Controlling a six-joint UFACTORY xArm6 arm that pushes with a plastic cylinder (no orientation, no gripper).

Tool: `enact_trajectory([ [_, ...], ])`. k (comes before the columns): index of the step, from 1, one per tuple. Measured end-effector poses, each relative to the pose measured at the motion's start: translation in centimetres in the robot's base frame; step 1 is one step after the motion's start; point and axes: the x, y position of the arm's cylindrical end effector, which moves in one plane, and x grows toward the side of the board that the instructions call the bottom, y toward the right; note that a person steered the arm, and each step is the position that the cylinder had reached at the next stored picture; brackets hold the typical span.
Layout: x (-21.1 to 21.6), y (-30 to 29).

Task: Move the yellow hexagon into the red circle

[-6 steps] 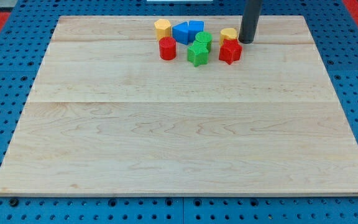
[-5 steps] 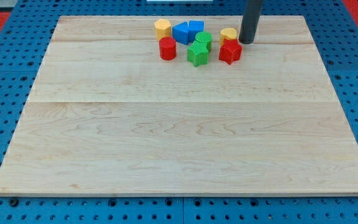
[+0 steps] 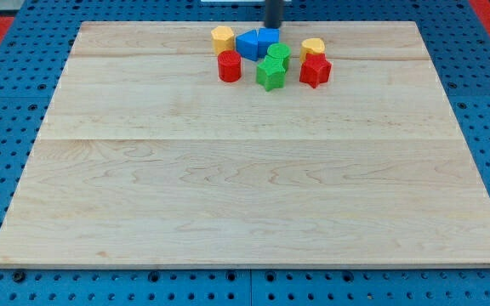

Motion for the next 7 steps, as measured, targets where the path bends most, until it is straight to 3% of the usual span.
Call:
enact_trajectory([
  [1, 0.1, -6.6],
  [2, 1.3, -8.4],
  [4, 5.5, -8.9],
  [6, 3.0, -6.8],
  [7, 4.2, -6.6],
])
